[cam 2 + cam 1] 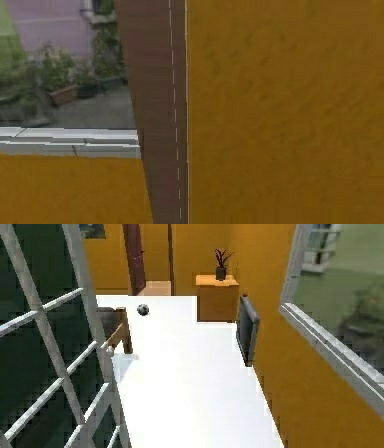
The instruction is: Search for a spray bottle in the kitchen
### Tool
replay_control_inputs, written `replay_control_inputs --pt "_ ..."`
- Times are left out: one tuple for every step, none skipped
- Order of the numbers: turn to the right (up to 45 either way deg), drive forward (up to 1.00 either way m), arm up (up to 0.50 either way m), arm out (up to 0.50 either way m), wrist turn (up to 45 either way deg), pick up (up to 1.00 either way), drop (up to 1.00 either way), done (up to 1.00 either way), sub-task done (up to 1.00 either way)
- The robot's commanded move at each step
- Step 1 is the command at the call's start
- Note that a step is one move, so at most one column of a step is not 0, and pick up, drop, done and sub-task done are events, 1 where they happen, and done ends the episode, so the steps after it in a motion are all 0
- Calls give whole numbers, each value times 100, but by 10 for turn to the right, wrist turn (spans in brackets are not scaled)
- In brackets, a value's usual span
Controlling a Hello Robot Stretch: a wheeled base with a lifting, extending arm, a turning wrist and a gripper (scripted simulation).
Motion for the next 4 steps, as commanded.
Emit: replay_control_inputs --pt "0 100 0 0 0 0 0 0 0" --pt "210 0 0 0 0 0 0 0 0" --pt "0 5 0 0 0 0 0 0 0" --pt "-330 0 0 0 0 0 0 0 0"
